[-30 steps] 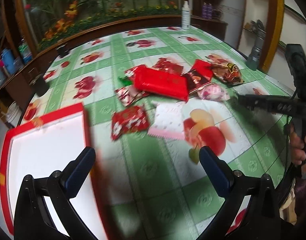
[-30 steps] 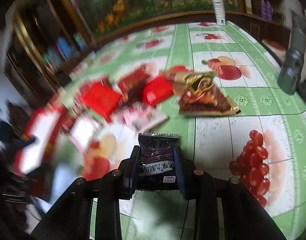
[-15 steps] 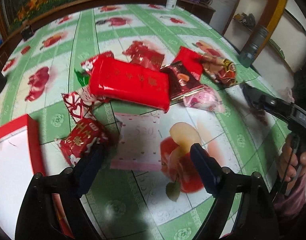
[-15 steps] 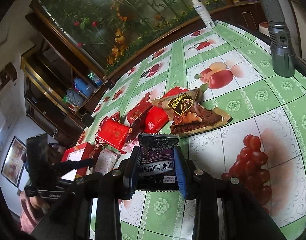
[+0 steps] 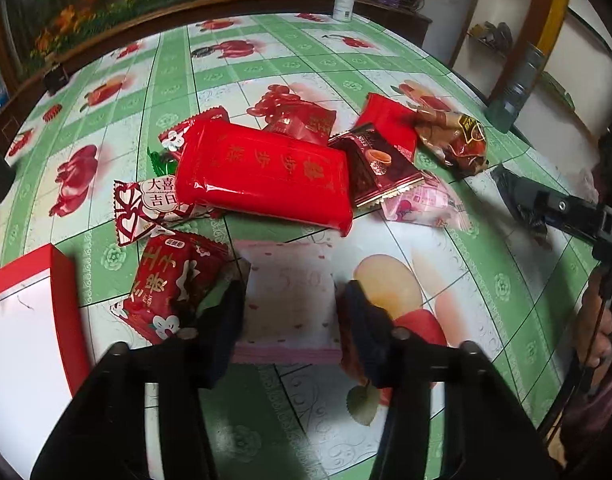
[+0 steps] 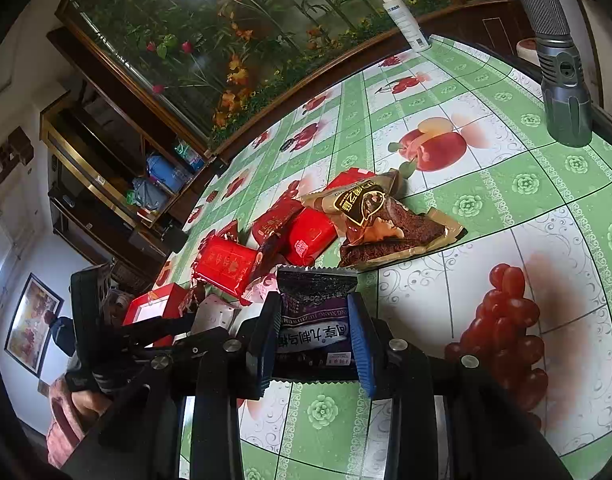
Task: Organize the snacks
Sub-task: 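Grasp the pink-and-white heart-print packet with the left gripper while the right holds the purple packet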
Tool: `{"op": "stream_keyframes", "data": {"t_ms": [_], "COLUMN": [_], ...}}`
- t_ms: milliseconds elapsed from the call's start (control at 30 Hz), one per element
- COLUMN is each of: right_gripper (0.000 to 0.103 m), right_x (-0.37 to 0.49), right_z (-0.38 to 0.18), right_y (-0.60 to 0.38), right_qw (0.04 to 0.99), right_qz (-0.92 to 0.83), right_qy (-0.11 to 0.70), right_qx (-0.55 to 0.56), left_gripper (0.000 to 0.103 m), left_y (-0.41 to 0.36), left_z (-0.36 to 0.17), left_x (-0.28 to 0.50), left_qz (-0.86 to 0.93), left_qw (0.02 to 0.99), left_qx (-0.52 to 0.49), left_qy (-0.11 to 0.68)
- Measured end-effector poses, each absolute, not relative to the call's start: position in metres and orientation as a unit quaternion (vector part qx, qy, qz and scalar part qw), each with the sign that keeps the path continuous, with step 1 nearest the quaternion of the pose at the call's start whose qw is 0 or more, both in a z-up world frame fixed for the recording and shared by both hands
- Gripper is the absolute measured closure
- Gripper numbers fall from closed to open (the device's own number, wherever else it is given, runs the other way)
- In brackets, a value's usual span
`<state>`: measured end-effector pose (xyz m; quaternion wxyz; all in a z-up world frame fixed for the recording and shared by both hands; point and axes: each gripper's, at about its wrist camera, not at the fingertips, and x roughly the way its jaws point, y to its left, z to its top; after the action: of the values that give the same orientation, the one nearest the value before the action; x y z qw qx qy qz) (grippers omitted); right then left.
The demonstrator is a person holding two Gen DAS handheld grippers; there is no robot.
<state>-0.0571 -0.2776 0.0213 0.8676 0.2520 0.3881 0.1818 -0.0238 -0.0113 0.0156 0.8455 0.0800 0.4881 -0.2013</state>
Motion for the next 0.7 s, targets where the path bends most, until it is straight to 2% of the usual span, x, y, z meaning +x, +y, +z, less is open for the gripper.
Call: {"op": "stream_keyframes", "data": {"t_ms": [167,300,700], "right_gripper": [0.069,0.069,0.069], "right_x": [-0.058,-0.059,-0.059], "right_z": [0.021,0.022,0.021], "right_y": [-0.278,-0.278,-0.274], "right_qw": [0.869,0.869,0.876], "right_qz": [0.179,0.181,0.168], "right_qy": [0.388,0.385,0.384], "right_qx": [0.252,0.253,0.239], "left_gripper": [0.063,0.067,0.071], "left_y": [-0.019,-0.025,-0.021], "left_z": [0.014,0.014,0.02], "left_x": [-0.029,-0.037,-0.073], "left_qz": [-0.191,-0.187,-0.187], "left_qw": [0.854,0.862,0.879], "left_qx": [0.106,0.107,0.075], "left_qy": [0.472,0.458,0.433]}}
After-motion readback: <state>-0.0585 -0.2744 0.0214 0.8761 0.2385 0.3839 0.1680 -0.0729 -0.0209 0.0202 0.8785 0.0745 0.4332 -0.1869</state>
